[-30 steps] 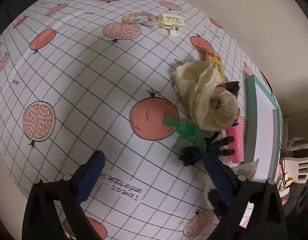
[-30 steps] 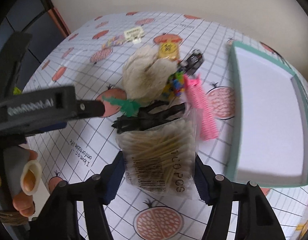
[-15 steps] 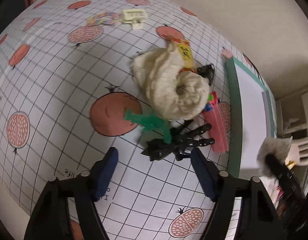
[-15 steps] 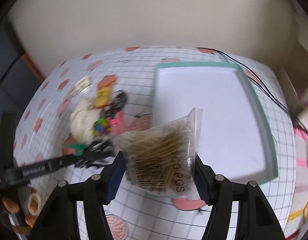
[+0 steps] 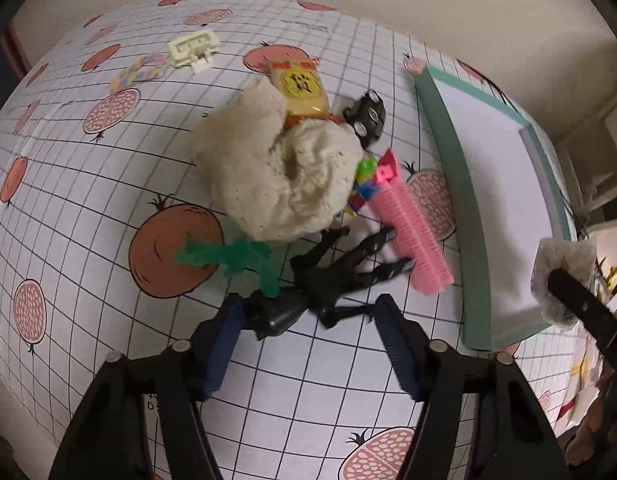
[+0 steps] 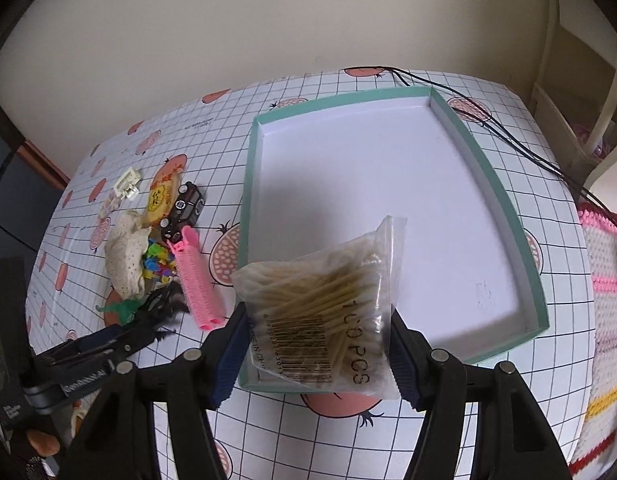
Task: Organize objects
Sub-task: 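Grasp the cotton swab bag with the right tool while the left tool grasps the black toy figure, then carry both held items into the teal tray and open both tools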
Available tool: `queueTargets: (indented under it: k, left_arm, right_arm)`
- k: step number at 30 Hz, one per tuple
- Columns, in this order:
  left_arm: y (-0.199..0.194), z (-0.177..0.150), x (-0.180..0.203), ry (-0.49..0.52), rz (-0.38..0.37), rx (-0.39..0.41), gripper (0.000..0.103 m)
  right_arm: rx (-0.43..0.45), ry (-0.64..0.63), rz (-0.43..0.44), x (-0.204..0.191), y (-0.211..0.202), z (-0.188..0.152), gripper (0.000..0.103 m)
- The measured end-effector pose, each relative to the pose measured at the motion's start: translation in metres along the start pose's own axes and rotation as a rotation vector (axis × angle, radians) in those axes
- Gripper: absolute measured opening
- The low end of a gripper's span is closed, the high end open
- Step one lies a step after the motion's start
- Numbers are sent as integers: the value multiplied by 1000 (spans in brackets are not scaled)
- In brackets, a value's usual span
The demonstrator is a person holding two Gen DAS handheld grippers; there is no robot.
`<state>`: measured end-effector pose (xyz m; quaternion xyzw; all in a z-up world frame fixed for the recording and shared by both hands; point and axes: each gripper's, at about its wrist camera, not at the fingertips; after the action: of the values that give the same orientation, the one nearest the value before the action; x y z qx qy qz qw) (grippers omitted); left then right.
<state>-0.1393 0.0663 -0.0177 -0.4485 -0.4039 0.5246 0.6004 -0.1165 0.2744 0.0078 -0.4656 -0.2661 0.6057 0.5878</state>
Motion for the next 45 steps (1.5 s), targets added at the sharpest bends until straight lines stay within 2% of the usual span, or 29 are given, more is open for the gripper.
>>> queueTargets:
  k: [3, 7, 9, 12, 17, 21, 23, 30, 40, 45]
  left_arm:
    - [-1, -2, 4, 27, -13, -19, 66]
    - [-1, -5, 9, 52, -86, -70, 66]
    - [-3, -6, 11, 62, -99, -71, 66]
    - [-6, -4, 14, 86, -62, -30, 66]
    - [1, -4, 16, 102, -24, -13, 66]
    - [9, -3, 18, 114, -1, -16, 57]
    - [11, -3, 19, 129, 16, -23, 47]
    - [4, -5, 13, 162, 42, -16, 46]
    - [-15, -7, -8, 135, -14, 2, 46]
    - [-23, -14, -6, 137, -18, 16, 46]
  right_arm:
    - [-6, -6, -6, -1, 1, -1, 66]
    - [-7, -3, -4, 0, 1, -1, 66]
    - [-8, 3, -4, 2, 1, -1, 66]
    - [-11, 6, -8, 4, 1, -1, 66]
    - [-18, 12, -14, 6, 3, 0, 66]
    - [-19, 7, -17, 6, 4, 0, 66]
    - [-20, 8, -16, 5, 4, 0, 66]
    - [-25, -18, -32, 1, 5, -2, 66]
    - [-13, -28, -31, -1, 0, -2, 66]
    - [-10, -29, -32, -1, -1, -3, 66]
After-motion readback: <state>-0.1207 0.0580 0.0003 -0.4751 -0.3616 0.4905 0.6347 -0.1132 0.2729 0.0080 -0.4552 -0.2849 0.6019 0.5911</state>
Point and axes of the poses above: each gripper's, at about its wrist camera, not at the fingertips, and y roughly the way its jaws point, x to its right, z to its top, and after that the axes turned 4 degrees about z, right-handed
